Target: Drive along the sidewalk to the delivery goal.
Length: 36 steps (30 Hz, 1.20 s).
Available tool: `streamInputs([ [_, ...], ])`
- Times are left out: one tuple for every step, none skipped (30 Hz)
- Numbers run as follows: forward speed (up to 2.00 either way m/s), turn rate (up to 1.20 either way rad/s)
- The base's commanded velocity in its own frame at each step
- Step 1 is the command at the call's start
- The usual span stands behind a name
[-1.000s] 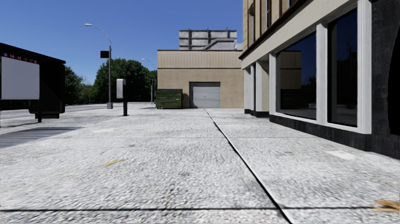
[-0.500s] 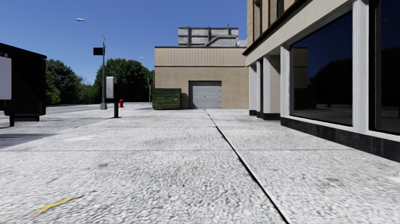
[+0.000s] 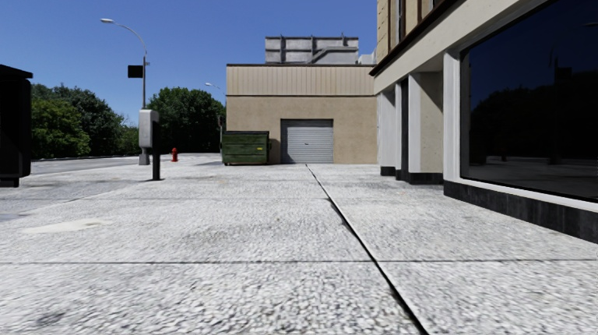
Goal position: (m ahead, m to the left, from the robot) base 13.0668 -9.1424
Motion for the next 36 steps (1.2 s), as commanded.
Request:
streamInputs([
  [2.00, 0.00],
  [2.00, 0.00],
  [2.00, 0.00],
  [2.00, 0.00],
  [2.00, 0.00],
  [2.00, 0.00],
  [2.00, 0.00],
  [2.00, 0.00],
  [2.00, 0.00],
  [2.00, 0.00],
  [2.00, 0.00],
  [2.00, 0.00],
  [2.00, 0.00],
  [2.00, 0.00],
  [2.00, 0.00],
  [2.00, 0.00],
  [2.00, 0.00],
  [2.00, 0.00],
  [2.00, 0.00],
  [2.00, 0.00],
  [2.00, 0.00],
  [2.00, 0.00],
  [2.00, 0.00],
  [2.00, 0.00],
  [2.00, 0.00],
  [2.00, 0.00],
  [2.00, 0.00],
  [2.00, 0.00],
  [2.00, 0.00],
  [2.00, 0.00],
  [2.00, 0.00],
  [2.00, 0.00],
  [2.00, 0.00],
  [2.00, 0.00],
  [2.00, 0.00],
  [2.00, 0.00],
])
